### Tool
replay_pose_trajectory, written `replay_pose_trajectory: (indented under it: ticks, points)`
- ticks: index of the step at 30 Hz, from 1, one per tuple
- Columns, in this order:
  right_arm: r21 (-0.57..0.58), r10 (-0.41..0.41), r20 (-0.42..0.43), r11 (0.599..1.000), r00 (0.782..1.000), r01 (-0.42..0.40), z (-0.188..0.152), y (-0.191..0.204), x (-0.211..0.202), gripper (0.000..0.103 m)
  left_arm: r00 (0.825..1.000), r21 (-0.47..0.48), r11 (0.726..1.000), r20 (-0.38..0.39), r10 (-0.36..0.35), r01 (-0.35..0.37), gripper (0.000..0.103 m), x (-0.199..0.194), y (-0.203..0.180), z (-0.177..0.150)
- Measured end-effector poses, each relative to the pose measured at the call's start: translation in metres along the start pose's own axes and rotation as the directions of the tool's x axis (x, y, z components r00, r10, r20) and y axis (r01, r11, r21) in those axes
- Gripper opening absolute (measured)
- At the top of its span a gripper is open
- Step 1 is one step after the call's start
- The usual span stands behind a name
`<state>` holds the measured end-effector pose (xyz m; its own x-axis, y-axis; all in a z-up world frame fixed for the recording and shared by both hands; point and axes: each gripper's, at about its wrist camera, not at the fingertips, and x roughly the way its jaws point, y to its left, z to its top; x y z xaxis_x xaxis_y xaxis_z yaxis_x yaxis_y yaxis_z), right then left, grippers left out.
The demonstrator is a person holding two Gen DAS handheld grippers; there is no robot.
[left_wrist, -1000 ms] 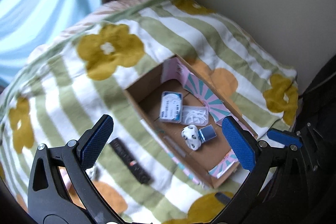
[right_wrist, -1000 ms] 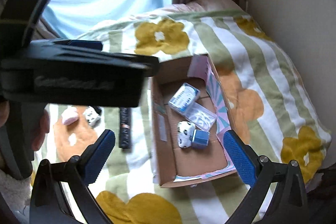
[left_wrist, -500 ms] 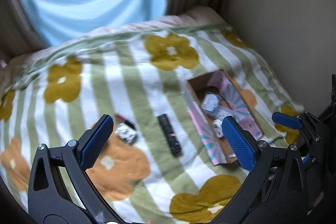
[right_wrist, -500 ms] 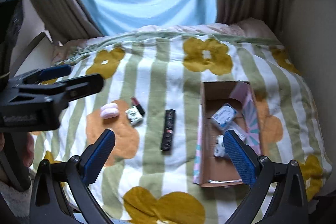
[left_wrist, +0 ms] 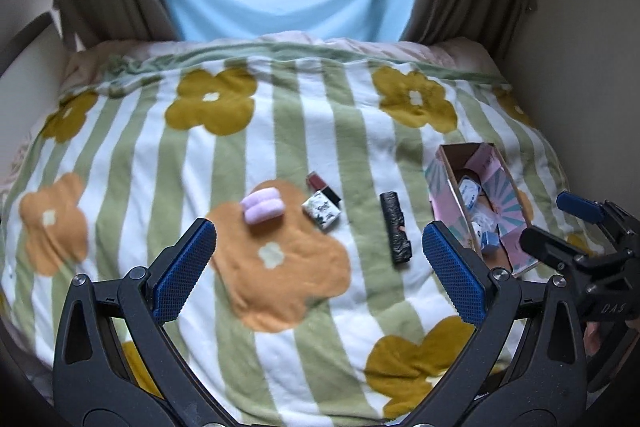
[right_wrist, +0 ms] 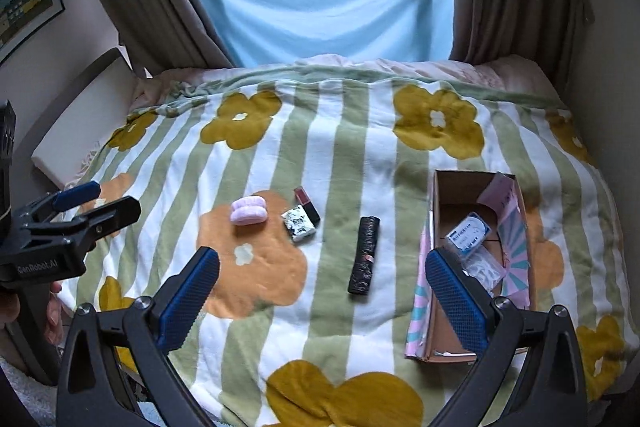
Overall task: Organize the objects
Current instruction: 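Withdraw both tools from the cardboard box toward the bed items, then grasp the pink hair tie with the left tool while the right tool grasps the red lipstick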
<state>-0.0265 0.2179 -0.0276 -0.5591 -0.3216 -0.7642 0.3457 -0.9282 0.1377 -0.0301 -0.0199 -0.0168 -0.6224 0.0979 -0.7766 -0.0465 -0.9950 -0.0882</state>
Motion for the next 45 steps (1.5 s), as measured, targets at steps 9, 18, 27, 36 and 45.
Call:
replay_pose_trajectory:
  ticks: [9, 18, 27, 36, 45]
  points:
    - [-0.023, 0.015, -0.017, 1.000, 1.000, -0.015, 0.008, 0.013, 0.011, 0.103, 1.000, -0.063, 0.998, -0.017, 0.019, -0.020, 0.103, 0.001, 0.023, -0.007]
    - [-0.080, 0.012, -0.036, 0.997, 0.999, -0.015, 0.043, 0.023, 0.054, 0.102, 0.997, -0.111, 0.993, -0.071, 0.033, -0.041, 0.103, 0.037, 0.044, 0.003]
    - [-0.142, 0.022, -0.090, 0.989, 0.996, -0.034, 0.063, 0.032, 0.151, 0.098, 0.984, -0.174, 0.983, -0.176, 0.035, -0.066, 0.103, 0.132, 0.074, 0.006]
    - [-0.182, 0.035, -0.185, 0.981, 0.982, -0.069, 0.062, 0.035, 0.259, 0.093, 0.961, -0.255, 0.962, -0.276, 0.020, -0.093, 0.102, 0.243, 0.101, -0.005]
    - [-0.218, 0.017, -0.317, 0.972, 0.948, -0.090, 0.049, 0.031, 0.358, 0.069, 0.934, -0.299, 0.946, -0.357, 0.013, -0.127, 0.098, 0.335, 0.117, -0.018]
